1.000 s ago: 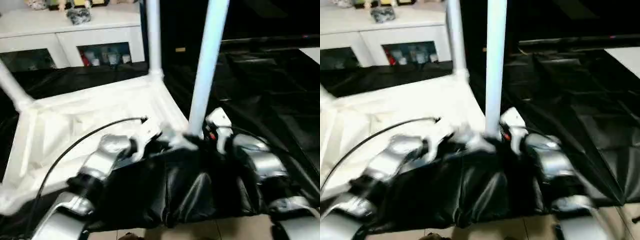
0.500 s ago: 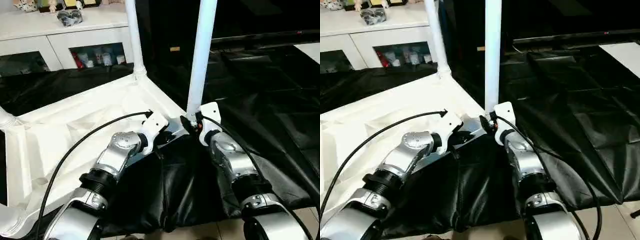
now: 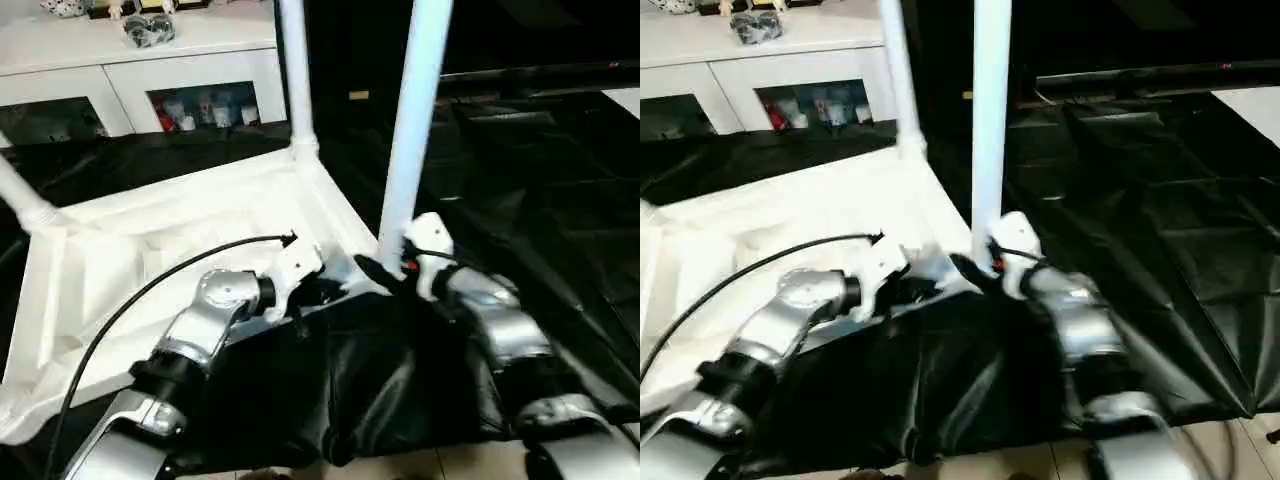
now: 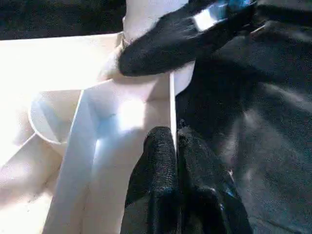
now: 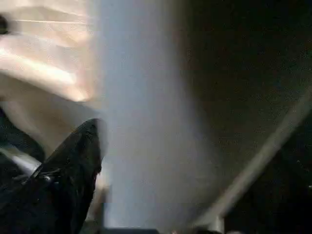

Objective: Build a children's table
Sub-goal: Rotate leg to tighten

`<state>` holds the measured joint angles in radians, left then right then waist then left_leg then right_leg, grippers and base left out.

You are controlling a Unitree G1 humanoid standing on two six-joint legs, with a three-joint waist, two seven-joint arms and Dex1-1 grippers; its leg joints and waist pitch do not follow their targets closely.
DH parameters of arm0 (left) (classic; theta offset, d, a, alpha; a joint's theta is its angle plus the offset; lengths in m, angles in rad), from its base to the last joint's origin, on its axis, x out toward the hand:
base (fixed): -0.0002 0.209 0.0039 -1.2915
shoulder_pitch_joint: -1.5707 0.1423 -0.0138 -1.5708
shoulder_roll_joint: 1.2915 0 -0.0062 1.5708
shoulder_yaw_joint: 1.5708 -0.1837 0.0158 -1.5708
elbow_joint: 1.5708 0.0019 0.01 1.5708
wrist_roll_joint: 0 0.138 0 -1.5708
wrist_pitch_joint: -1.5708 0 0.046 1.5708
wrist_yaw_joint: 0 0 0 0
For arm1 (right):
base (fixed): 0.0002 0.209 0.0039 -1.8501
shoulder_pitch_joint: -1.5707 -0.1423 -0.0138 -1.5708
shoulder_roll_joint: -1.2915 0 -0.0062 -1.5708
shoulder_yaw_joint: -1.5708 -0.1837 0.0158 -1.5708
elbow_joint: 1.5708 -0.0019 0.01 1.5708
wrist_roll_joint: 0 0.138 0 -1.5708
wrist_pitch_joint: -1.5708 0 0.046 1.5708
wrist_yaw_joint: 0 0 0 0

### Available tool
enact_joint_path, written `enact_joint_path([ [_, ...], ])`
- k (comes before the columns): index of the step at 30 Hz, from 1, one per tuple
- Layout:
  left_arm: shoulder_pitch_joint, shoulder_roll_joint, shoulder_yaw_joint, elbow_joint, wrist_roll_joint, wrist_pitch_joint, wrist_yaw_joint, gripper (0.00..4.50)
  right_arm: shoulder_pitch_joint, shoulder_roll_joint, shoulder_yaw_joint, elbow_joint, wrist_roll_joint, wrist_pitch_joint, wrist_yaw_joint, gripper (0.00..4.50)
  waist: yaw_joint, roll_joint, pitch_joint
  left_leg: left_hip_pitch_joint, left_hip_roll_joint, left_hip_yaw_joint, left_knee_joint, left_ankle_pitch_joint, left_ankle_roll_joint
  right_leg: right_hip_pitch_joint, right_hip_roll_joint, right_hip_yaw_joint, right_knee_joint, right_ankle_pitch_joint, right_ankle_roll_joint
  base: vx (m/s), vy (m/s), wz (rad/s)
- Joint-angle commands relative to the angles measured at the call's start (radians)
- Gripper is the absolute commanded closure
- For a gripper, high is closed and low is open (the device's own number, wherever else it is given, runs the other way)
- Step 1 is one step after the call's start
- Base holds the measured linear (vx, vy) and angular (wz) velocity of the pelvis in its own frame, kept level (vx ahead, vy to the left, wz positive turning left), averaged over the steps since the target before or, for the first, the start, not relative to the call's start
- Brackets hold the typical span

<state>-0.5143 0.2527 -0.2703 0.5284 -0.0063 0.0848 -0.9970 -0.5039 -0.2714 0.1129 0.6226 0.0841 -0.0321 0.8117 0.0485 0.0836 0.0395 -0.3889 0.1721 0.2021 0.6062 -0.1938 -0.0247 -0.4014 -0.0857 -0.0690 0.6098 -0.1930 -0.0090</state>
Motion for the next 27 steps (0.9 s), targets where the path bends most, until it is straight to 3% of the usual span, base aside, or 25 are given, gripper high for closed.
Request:
enact_joint_path([
  [1, 0.011, 0.014, 0.003, -0.040, -0.046, -0.039, -0.071, 4.50, 0.017, -0.035, 0.020, -0.064, 0.057, 0.044, 0.133, 0.21, 0.002, -0.021, -0.062, 0.015, 0.063, -0.030, -0.067, -0.162, 0.120, 0.049, -0.066, 0.043, -0.072, -0.160, -0.238, 0.000, 0.000, 0.00],
  [5, 0.020, 0.038, 0.008, -0.053, -0.066, -0.038, -0.117, 4.50, 0.035, -0.074, 0.045, -0.102, 0.089, 0.064, 0.243, 0.21, 0.009, -0.023, -0.061, 0.016, 0.064, -0.029, -0.066, -0.153, 0.121, 0.047, -0.068, 0.044, -0.071, -0.163, -0.241, 0.000, 0.000, 0.00],
  [6, 0.023, 0.046, 0.010, -0.059, -0.072, -0.037, -0.128, 4.50, 0.042, -0.087, 0.053, -0.110, 0.089, 0.062, 0.280, 0.49, 0.010, -0.024, -0.060, 0.015, 0.064, -0.029, -0.067, -0.161, 0.118, 0.046, -0.069, 0.044, -0.072, -0.180, -0.240, 0.000, 0.000, 0.00],
  [12, 0.031, 0.065, 0.013, -0.068, -0.080, -0.036, -0.159, 4.50, 0.049, -0.114, 0.065, -0.127, 0.095, 0.089, 0.356, 0.95, 0.012, -0.026, -0.058, 0.017, 0.063, -0.029, -0.069, -0.172, 0.101, 0.043, -0.069, 0.045, -0.078, -0.235, -0.227, 0.000, 0.000, 0.00],
  [27, 0.039, 0.075, 0.016, -0.069, -0.078, -0.038, -0.180, 4.50, 0.050, -0.132, 0.074, -0.129, 0.082, 0.099, 0.386, 2.25, 0.013, -0.028, -0.060, 0.017, 0.063, -0.029, -0.068, -0.155, 0.102, 0.044, -0.068, 0.045, -0.075, -0.216, -0.227, 0.000, 0.000, 0.00],
])
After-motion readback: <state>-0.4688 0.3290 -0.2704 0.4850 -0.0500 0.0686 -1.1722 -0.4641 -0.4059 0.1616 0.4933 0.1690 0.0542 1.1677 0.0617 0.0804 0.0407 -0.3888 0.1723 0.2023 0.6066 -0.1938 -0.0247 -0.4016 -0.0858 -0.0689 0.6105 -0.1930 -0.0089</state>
